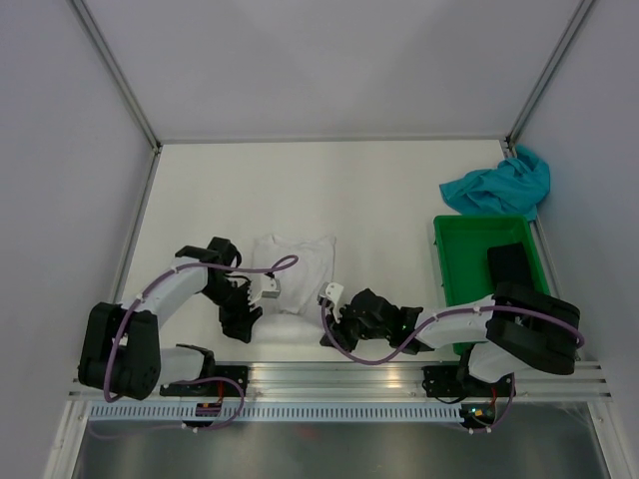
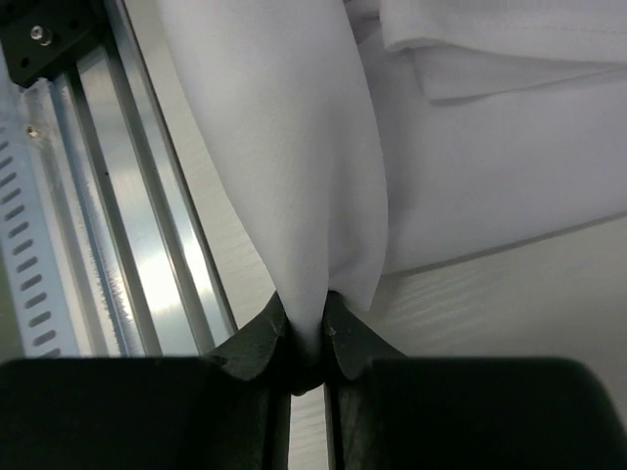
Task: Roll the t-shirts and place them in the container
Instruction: Roll the tshirt
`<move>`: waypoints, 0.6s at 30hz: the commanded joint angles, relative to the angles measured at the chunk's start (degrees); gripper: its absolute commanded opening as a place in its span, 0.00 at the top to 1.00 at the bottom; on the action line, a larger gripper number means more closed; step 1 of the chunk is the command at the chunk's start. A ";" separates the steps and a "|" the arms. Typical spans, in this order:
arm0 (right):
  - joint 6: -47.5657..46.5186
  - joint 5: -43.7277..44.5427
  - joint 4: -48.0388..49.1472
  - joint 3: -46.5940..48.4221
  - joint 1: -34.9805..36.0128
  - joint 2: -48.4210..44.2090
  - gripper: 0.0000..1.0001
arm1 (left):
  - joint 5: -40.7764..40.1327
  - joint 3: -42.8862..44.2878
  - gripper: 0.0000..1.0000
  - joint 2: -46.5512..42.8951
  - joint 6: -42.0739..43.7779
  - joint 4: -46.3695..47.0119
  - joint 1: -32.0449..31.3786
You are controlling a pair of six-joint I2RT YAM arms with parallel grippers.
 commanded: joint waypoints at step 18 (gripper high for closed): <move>16.43 -21.13 11.43 -2.35 -10.29 1.48 0.87 | 5.74 2.36 0.58 -3.60 -2.60 1.64 0.29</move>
